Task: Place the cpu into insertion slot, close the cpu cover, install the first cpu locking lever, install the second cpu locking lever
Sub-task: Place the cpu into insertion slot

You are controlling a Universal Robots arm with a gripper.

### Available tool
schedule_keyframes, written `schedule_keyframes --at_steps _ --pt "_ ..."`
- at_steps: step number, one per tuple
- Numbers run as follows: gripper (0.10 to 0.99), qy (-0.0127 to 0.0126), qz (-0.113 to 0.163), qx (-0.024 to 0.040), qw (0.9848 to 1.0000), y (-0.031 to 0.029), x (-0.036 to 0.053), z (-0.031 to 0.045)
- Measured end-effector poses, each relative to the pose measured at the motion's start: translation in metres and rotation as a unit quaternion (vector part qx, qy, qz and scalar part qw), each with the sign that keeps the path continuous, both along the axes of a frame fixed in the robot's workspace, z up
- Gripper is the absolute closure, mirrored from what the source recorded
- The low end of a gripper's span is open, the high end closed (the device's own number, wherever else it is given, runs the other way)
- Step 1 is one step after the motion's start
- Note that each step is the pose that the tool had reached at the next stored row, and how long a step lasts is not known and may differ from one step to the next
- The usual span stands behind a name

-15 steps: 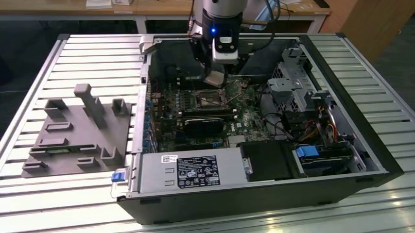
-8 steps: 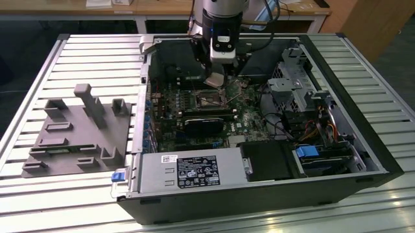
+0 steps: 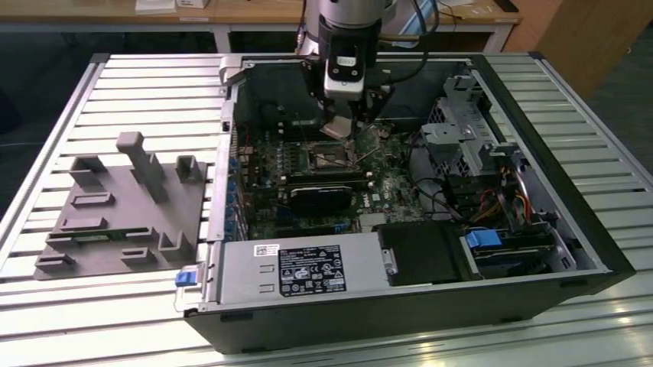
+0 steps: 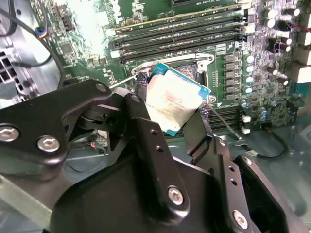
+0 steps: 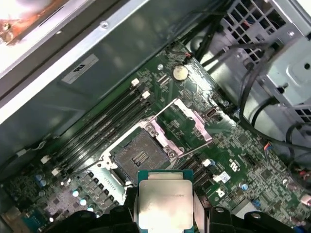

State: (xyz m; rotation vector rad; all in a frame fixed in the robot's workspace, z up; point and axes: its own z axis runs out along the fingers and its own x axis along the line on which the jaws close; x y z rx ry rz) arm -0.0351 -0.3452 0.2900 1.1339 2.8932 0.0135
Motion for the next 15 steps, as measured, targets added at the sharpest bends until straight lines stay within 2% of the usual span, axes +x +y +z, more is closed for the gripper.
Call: schedule_keyframes --at_steps 4,7,11,15 --pt "0.549 0.0 -0.033 0.0001 0.9994 0.0 0.0 -0.001" --pt "0.549 -0.0001 -0.06 0.0001 0.9982 0.0 0.0 -0.0015" --pt "0.549 -0.0001 -0.097 0.0 0.9953 0.0 0.0 -0.0027" --pt "0.549 -0.0001 -0.133 -0.0001 0.9911 0.0 0.0 -0.0041"
